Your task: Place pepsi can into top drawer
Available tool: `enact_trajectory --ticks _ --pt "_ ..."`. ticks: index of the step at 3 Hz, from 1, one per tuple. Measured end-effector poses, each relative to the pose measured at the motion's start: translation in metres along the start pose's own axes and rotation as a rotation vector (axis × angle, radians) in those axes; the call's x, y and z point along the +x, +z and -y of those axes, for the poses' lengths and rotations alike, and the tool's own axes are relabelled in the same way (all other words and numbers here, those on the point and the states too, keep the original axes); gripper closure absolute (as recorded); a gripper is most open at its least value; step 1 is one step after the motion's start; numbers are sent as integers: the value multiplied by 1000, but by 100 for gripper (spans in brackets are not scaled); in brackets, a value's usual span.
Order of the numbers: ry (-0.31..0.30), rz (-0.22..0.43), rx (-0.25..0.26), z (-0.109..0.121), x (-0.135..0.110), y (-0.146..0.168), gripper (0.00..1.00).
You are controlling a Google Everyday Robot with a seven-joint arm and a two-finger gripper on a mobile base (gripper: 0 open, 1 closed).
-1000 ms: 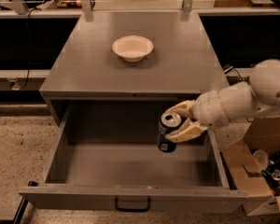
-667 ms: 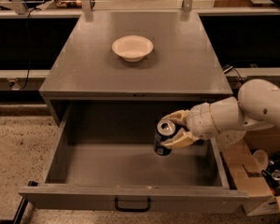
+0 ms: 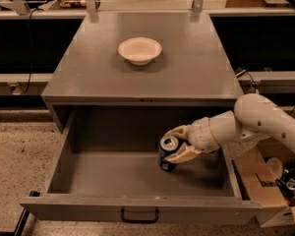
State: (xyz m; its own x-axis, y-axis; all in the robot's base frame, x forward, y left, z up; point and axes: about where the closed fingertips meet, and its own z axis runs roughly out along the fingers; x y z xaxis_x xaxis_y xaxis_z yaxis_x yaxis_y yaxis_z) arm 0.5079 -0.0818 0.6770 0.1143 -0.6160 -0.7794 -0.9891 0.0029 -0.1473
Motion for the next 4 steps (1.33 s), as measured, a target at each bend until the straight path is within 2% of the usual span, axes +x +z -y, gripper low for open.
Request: enact_trajectory --ticks 1,2,3,4 --pt "-2 2 -4 -1 -1 2 50" --pt "-3 3 -7 -2 -2 4 28" --pt "-4 5 -13 -2 -3 6 0" --pt "-4 6 -13 -2 -3 6 0"
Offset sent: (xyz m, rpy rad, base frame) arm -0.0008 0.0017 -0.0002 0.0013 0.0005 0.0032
